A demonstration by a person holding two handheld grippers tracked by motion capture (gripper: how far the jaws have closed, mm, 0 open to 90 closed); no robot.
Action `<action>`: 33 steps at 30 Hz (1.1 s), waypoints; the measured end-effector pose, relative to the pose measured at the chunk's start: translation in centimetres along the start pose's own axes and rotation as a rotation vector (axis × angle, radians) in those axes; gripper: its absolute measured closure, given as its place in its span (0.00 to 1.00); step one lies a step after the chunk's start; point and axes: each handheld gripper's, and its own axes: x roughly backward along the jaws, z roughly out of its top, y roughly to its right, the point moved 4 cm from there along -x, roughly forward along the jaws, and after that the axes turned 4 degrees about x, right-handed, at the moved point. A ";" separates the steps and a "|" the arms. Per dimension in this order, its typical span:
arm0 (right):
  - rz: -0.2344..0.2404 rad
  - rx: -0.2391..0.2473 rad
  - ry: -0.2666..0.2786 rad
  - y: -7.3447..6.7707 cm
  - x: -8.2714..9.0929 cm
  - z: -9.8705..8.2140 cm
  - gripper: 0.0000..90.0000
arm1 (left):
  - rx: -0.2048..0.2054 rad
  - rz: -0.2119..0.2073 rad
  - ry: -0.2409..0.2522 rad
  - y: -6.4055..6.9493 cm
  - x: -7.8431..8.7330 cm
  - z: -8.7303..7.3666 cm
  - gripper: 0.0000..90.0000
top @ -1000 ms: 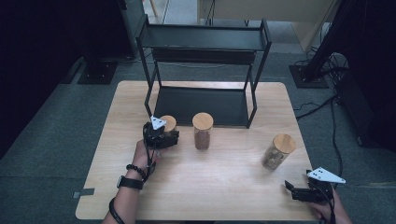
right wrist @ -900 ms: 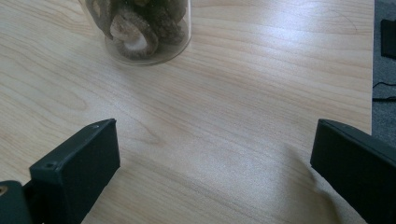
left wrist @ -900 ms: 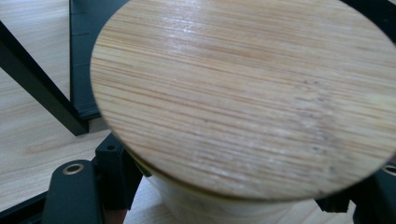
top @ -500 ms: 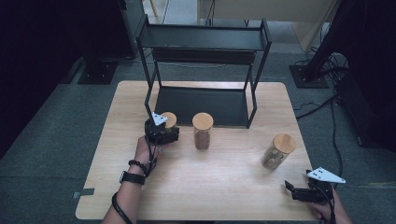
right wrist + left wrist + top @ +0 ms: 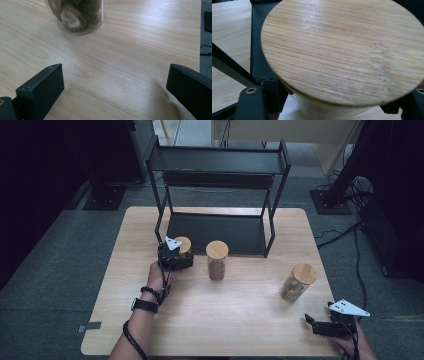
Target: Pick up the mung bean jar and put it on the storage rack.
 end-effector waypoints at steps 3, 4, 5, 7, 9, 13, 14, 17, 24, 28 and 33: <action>0.001 0.000 0.001 0.0 0.0 0.0 0.01 | 0.012 0.001 0.006 -0.1 -0.2 0.2 0.28; 0.002 0.001 0.001 0.0 0.0 0.0 0.01 | 0.014 0.001 0.006 -0.2 -0.2 0.3 0.28; 0.002 0.001 0.001 0.0 0.0 0.0 0.01 | 0.015 0.002 0.007 -0.2 -0.3 0.4 0.28; 0.003 0.002 0.000 0.0 0.0 0.0 0.01 | 0.013 0.006 0.007 -0.2 -0.4 0.6 0.28; 0.003 0.002 0.000 0.0 0.0 0.0 0.01 | 0.011 0.011 0.007 -0.2 -0.6 0.8 0.28; 0.004 0.003 -0.001 0.0 0.0 0.0 0.01 | 0.016 0.014 0.013 -0.2 -0.9 1.3 0.28; 0.004 0.003 -0.001 0.0 0.0 0.0 0.01 | 0.016 0.015 0.012 -0.2 -1.0 1.4 0.28; 0.004 0.003 0.000 -0.1 0.0 0.0 0.01 | 0.014 0.019 0.009 -0.1 -1.4 1.7 0.28; 0.007 0.005 0.000 -0.1 0.0 0.0 0.01 | 0.009 0.024 0.003 0.2 -2.2 2.1 0.28; 0.008 0.007 -0.001 -0.1 0.0 0.0 0.01 | 0.008 0.028 -0.001 0.2 -2.6 2.3 0.28; 0.009 0.011 -0.002 -0.1 0.0 0.0 0.01 | 0.016 0.031 0.002 0.1 -3.0 2.7 0.28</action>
